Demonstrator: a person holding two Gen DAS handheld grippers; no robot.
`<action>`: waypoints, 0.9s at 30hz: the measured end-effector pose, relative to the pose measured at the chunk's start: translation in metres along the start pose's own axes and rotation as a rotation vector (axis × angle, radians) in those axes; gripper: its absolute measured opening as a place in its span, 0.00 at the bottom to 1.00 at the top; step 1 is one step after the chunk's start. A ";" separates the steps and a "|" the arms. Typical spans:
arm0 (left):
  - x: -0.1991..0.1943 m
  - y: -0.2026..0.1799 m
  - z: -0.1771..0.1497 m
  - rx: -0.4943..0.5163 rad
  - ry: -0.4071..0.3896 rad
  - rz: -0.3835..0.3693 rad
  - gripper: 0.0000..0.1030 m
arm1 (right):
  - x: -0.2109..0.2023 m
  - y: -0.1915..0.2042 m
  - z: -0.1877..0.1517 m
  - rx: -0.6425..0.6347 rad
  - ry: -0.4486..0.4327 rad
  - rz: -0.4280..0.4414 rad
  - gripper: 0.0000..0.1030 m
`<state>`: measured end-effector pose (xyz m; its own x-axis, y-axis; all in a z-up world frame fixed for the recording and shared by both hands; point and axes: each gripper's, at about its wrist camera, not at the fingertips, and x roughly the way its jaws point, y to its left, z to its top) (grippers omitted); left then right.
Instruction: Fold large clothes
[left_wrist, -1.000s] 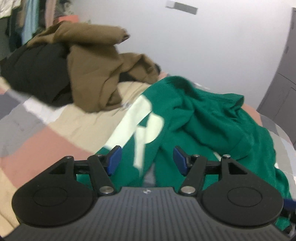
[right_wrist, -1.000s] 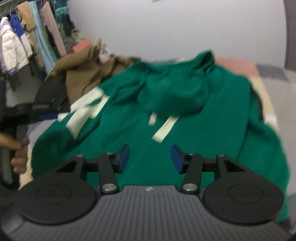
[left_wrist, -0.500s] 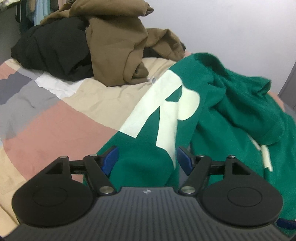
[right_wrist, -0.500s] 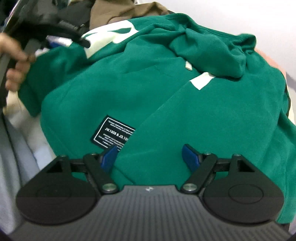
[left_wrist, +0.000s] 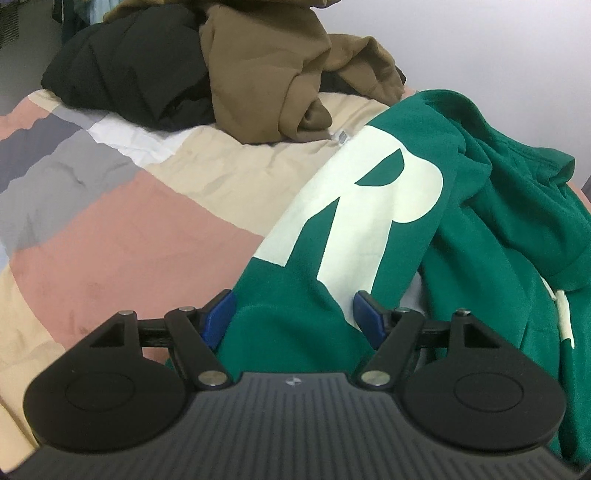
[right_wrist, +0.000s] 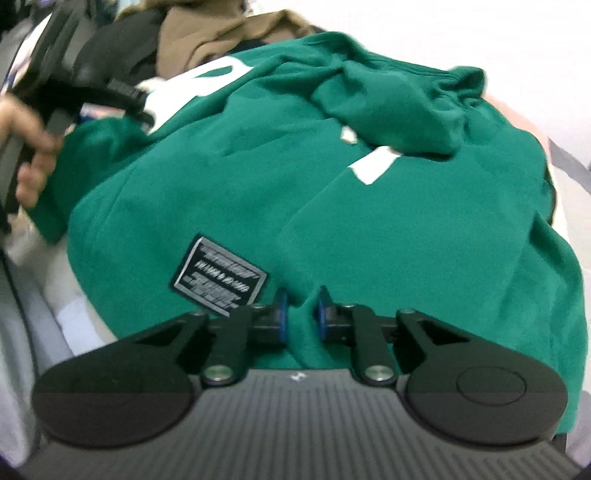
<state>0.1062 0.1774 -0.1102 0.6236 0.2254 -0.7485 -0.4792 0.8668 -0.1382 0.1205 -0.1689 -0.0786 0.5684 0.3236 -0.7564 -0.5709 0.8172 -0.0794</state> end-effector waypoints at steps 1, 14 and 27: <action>0.001 0.001 0.000 -0.002 0.004 -0.001 0.71 | -0.006 -0.006 0.003 0.012 -0.012 -0.015 0.15; 0.000 0.017 0.013 -0.081 0.029 -0.029 0.14 | -0.087 -0.173 0.035 0.359 -0.206 -0.262 0.13; -0.001 0.065 0.121 -0.135 -0.181 0.159 0.10 | -0.123 -0.335 0.074 0.407 -0.352 -0.614 0.13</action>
<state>0.1490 0.2877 -0.0404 0.6282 0.4403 -0.6415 -0.6505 0.7495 -0.1227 0.2852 -0.4474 0.0891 0.9012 -0.1633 -0.4014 0.1248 0.9848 -0.1204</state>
